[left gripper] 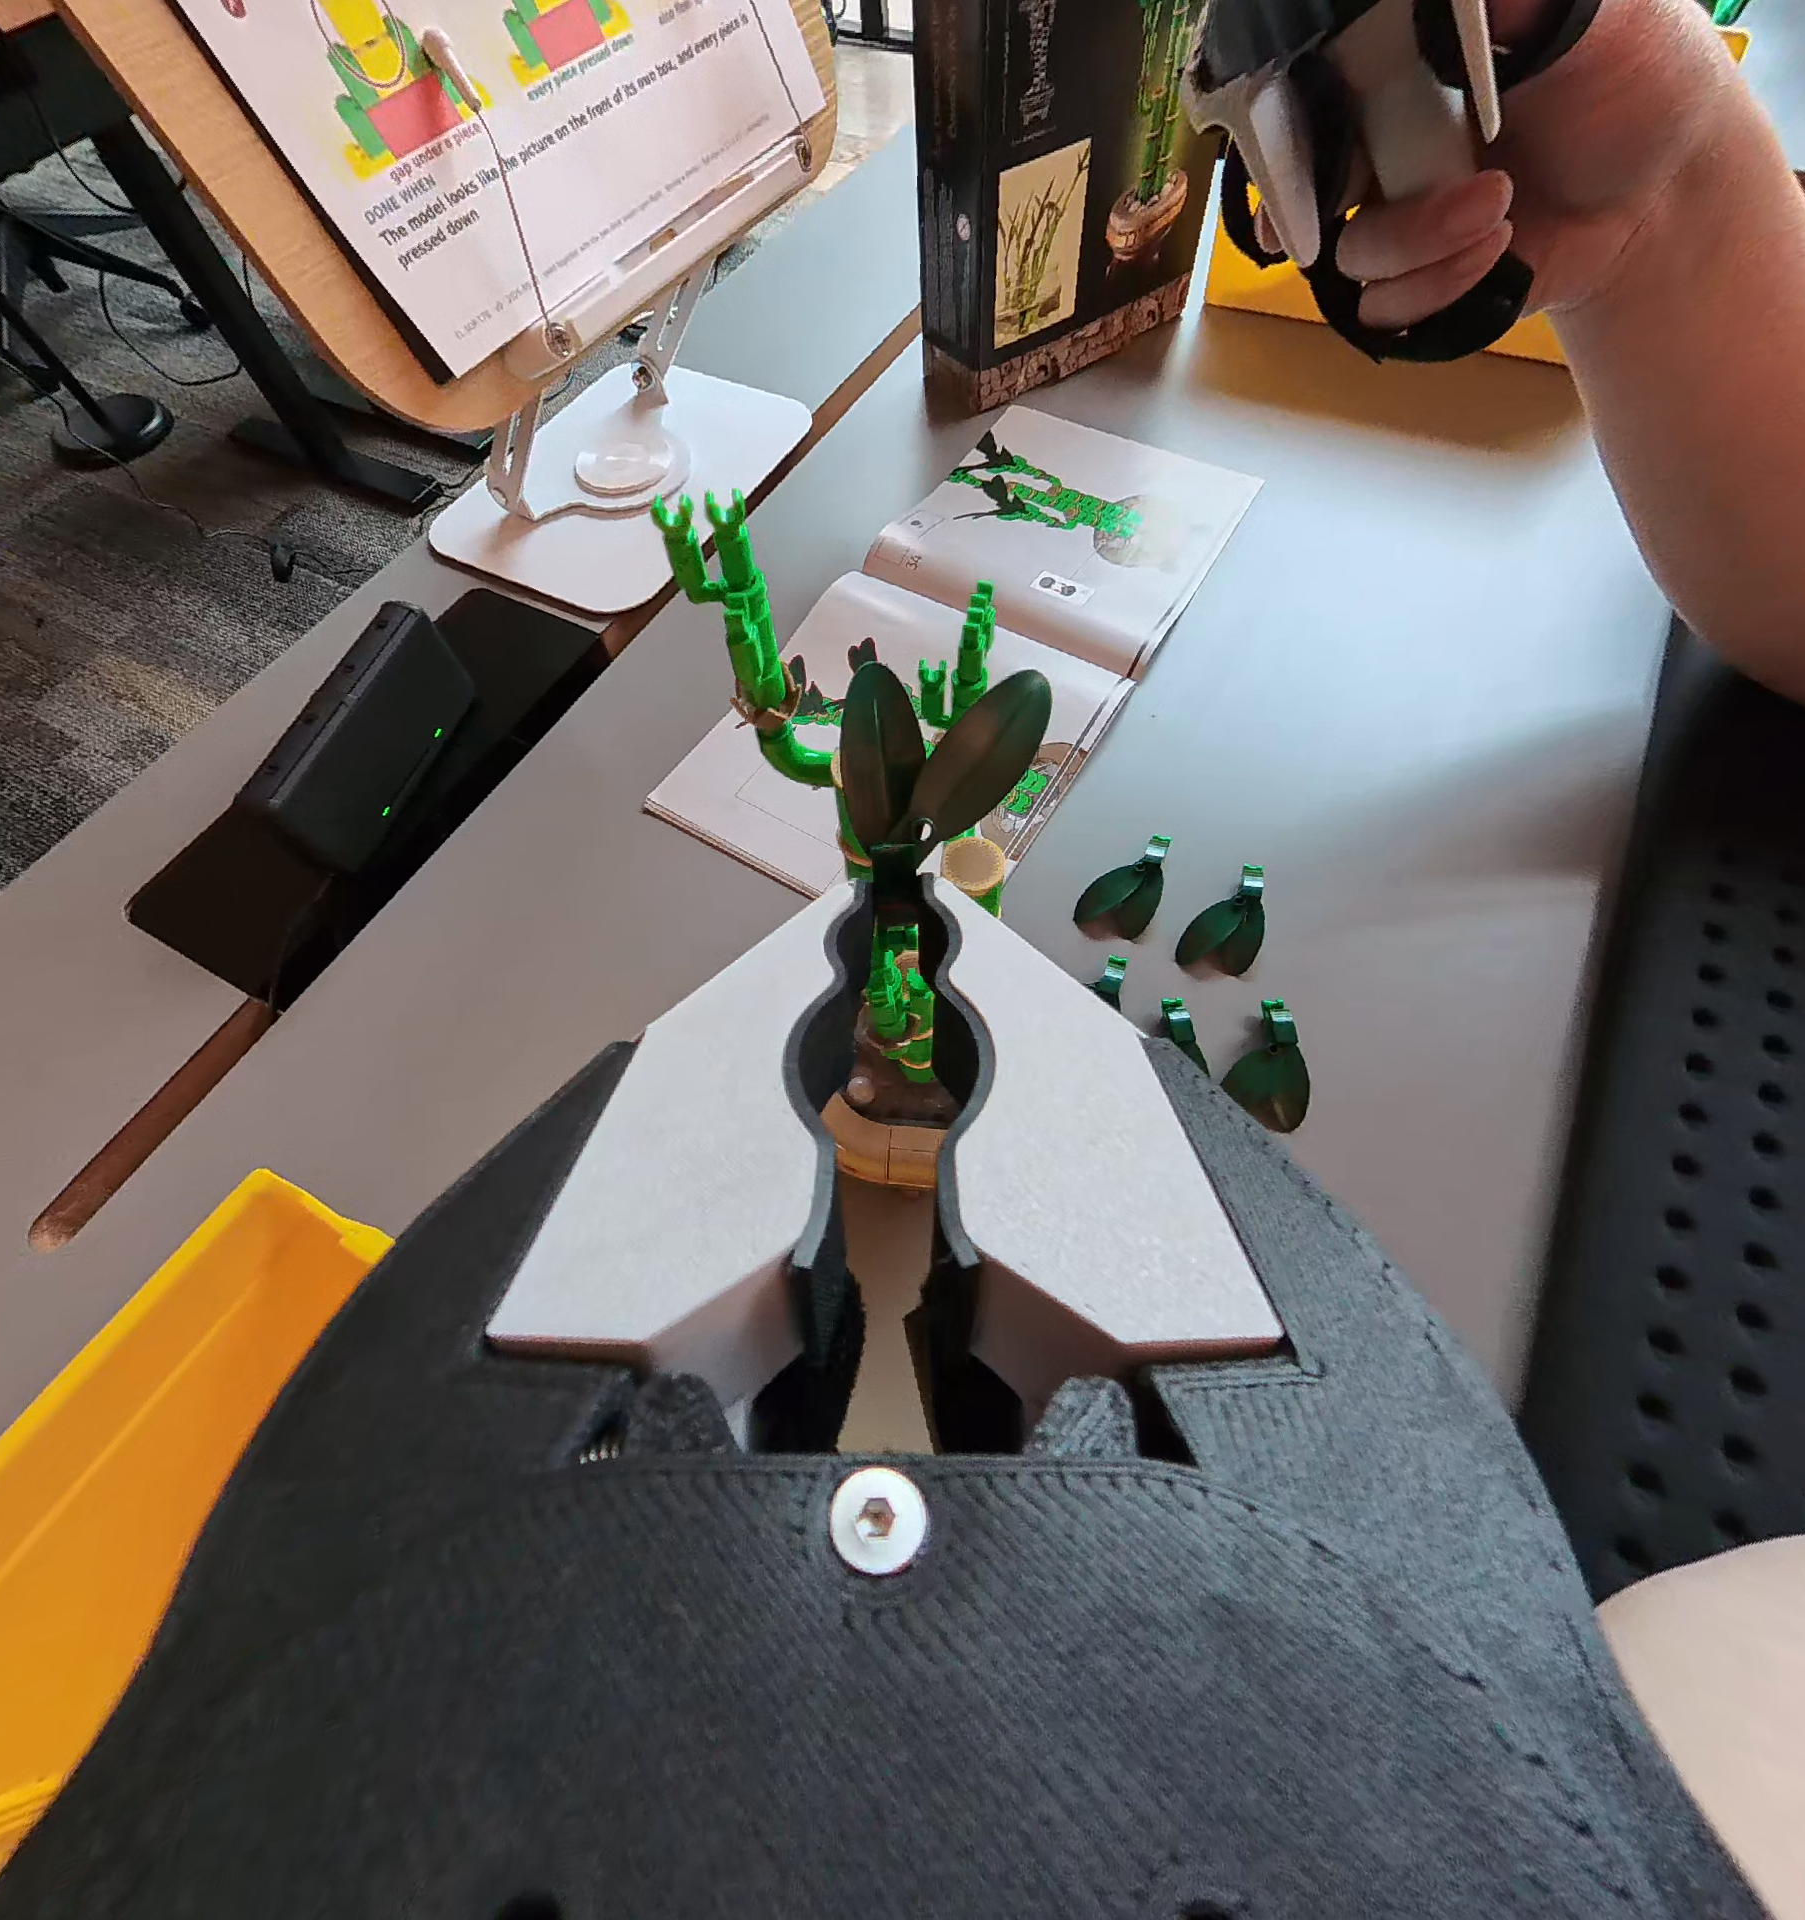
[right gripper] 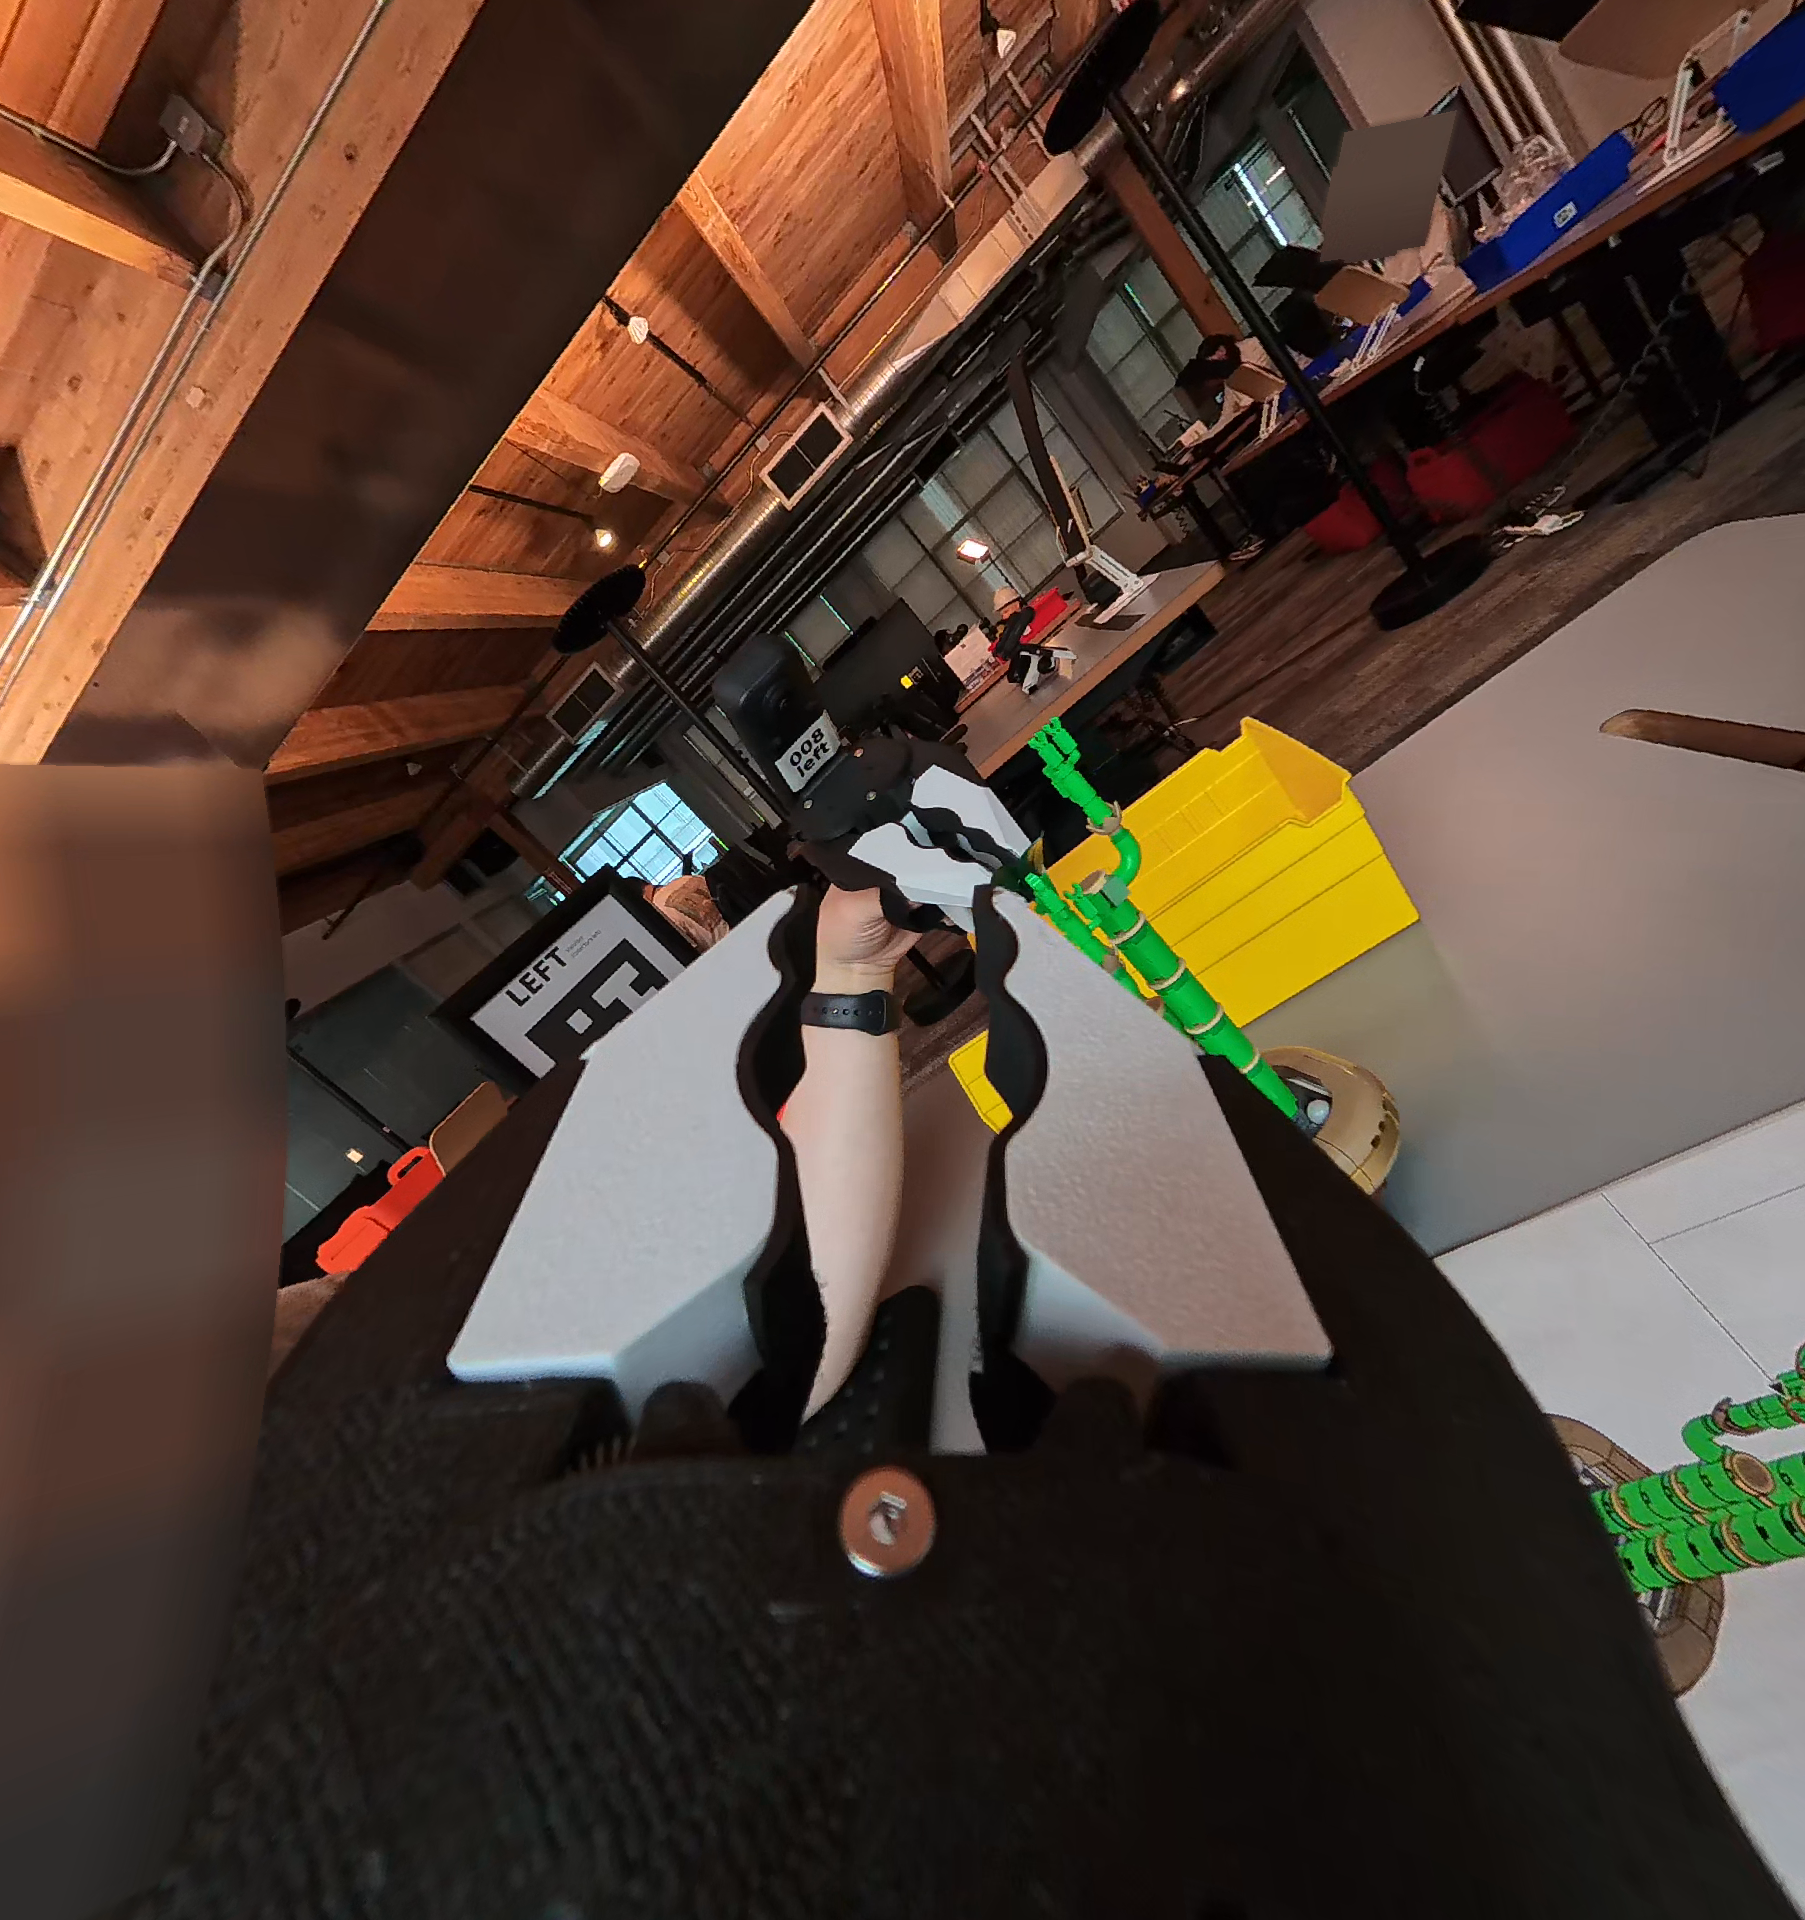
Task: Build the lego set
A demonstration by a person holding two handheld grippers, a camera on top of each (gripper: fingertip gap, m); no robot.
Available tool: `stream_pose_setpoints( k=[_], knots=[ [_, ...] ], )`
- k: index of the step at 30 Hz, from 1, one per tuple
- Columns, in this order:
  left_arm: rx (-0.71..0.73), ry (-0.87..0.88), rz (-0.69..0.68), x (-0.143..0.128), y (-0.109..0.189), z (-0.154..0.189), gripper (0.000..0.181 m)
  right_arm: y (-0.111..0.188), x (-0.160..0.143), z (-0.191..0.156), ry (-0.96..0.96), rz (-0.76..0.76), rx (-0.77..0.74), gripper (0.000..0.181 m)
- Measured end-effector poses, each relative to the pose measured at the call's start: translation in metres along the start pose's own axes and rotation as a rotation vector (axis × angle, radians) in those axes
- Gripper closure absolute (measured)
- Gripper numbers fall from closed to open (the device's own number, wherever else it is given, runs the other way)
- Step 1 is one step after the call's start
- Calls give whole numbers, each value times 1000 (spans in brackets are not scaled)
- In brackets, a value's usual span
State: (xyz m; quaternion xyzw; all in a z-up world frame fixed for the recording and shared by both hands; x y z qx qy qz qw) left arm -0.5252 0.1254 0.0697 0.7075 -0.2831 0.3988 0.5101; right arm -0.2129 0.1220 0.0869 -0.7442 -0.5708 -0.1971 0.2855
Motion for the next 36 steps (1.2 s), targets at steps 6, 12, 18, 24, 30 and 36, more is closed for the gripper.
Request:
stream_pose_setpoints(
  k=[6,12,18,24,30,36],
  knots=[
    [-11,0,2,-1,-2,-1,175,2,1,2,-7,8,0,153],
    [-16,7,5,-2,-1,-1,175,4,2,2,-6,9,1,153],
    [-24,18,10,-2,-2,-2,175,5,3,1,-10,11,4,153],
    [-31,14,10,-1,-3,-1,175,14,7,-3,-5,25,13,153],
    [-32,16,8,-1,-3,-1,175,51,21,-23,94,43,-78,153],
    [-38,17,14,-2,-2,-1,175,71,17,-16,159,-26,-348,156]
  ],
)
Point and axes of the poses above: each gripper's, where its closed fingertips meet, y back along the fingers, x out of its top, z = x × y across the jaws, the point moved 8 cm from there along y, back along the fingers, and after that the axes turned 8 degrees about -y, right-handed, at the moved point
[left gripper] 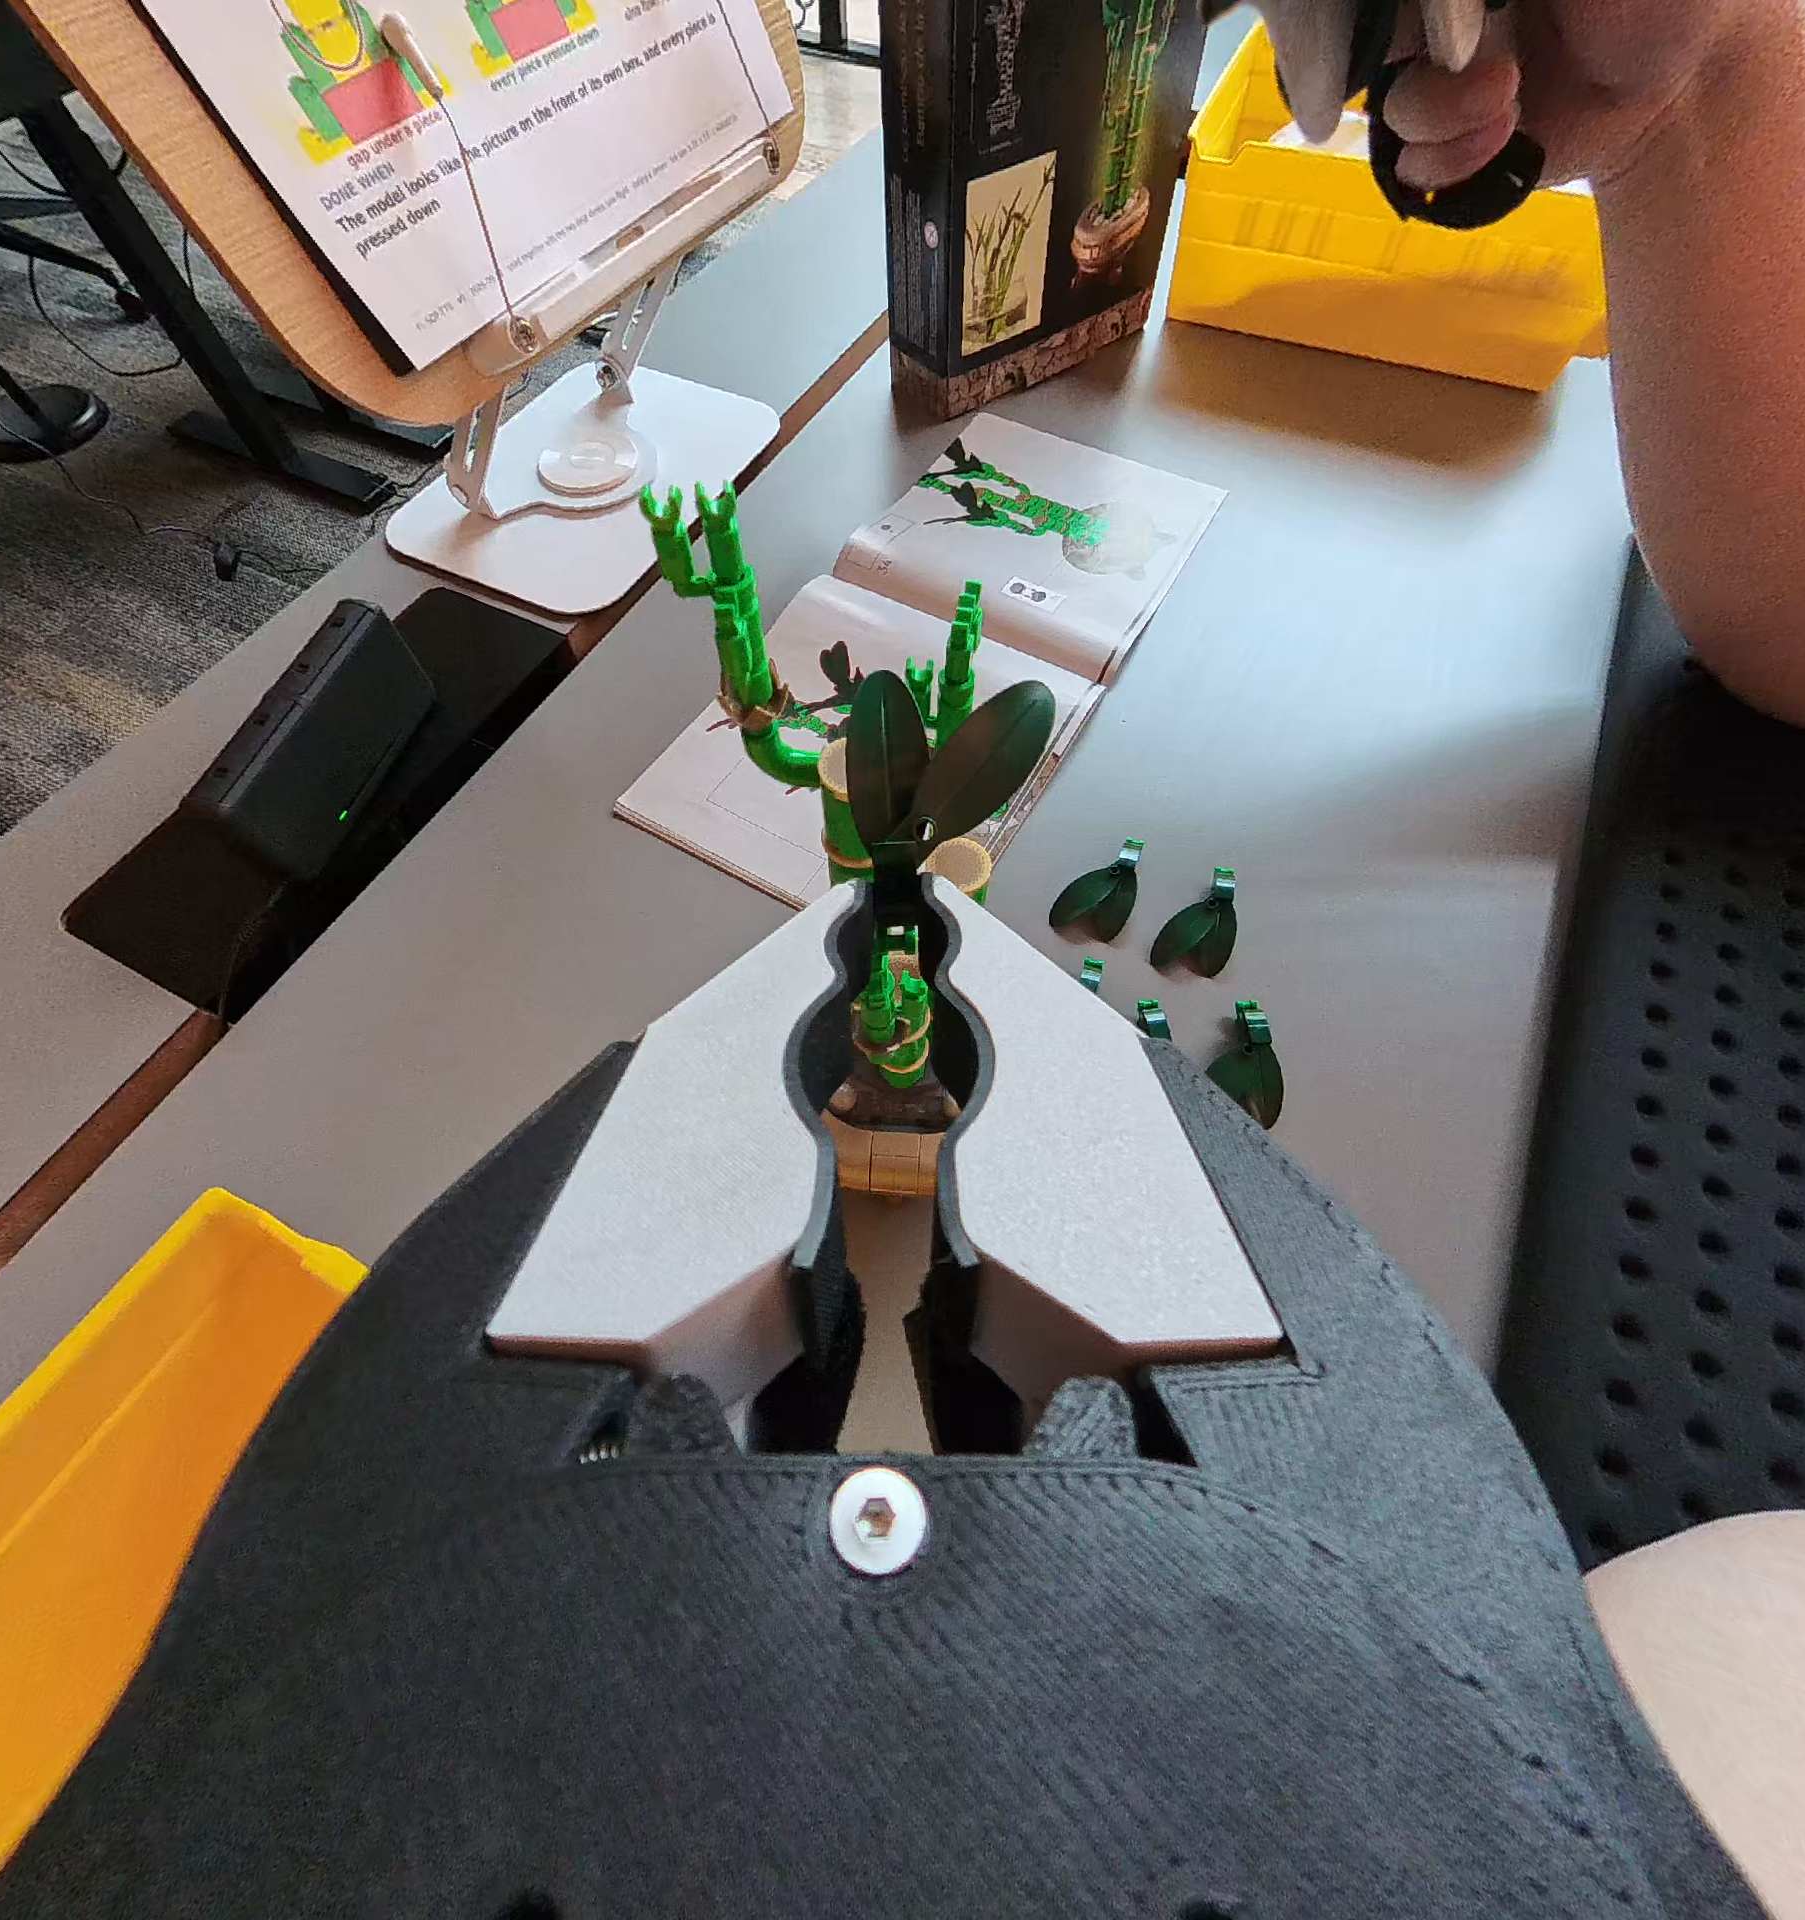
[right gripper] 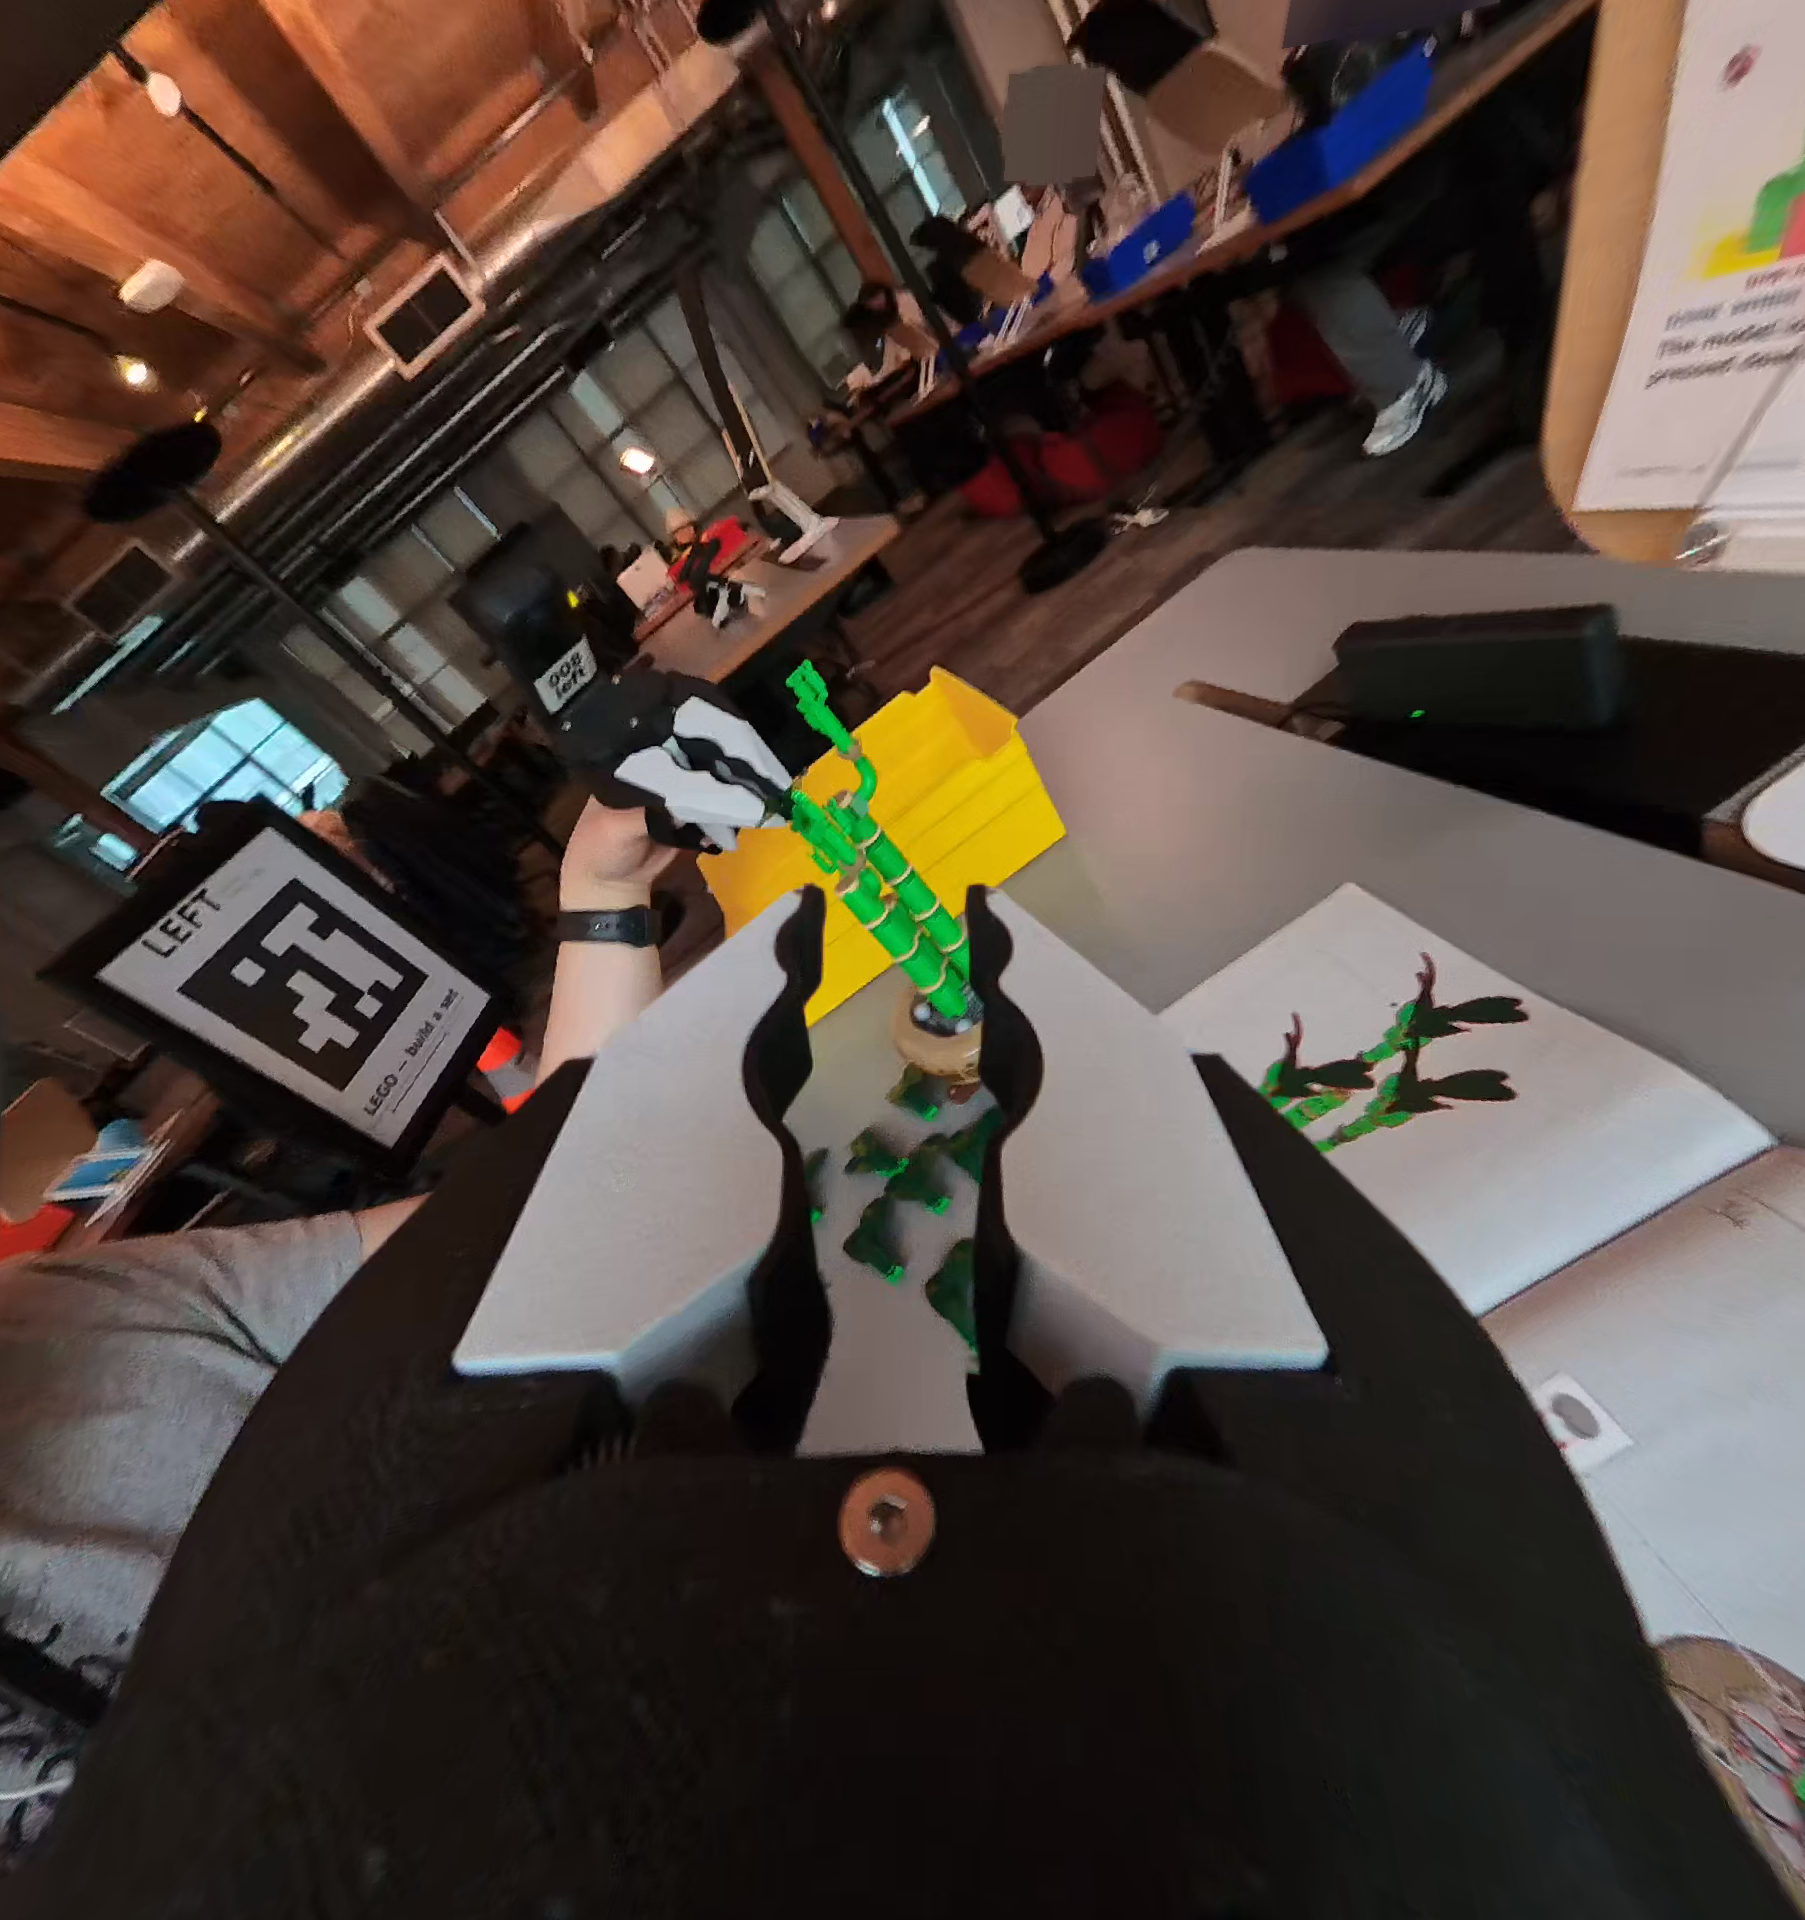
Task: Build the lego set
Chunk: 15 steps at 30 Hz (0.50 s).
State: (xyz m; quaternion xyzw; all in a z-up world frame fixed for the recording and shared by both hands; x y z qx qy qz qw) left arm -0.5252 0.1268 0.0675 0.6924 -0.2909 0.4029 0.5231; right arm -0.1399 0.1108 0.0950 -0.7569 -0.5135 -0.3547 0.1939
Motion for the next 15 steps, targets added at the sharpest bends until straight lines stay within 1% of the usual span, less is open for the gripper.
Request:
stream_pose_setpoints(
  k=[2,5,8,11,15],
  knots=[
    [-2,3,2,0,0,0,175,-19,-6,-2,-6,-55,25,155],
    [-1,-1,2,0,0,1,175,-55,-14,-5,-10,-53,15,155],
    [2,-6,2,0,0,1,175,-84,-28,-6,-17,-111,27,155],
    [3,-6,4,0,0,1,175,-95,-36,-3,-19,-159,23,155],
    [-1,-1,8,-1,0,1,175,-91,-34,0,-34,-147,28,155]
  ],
)
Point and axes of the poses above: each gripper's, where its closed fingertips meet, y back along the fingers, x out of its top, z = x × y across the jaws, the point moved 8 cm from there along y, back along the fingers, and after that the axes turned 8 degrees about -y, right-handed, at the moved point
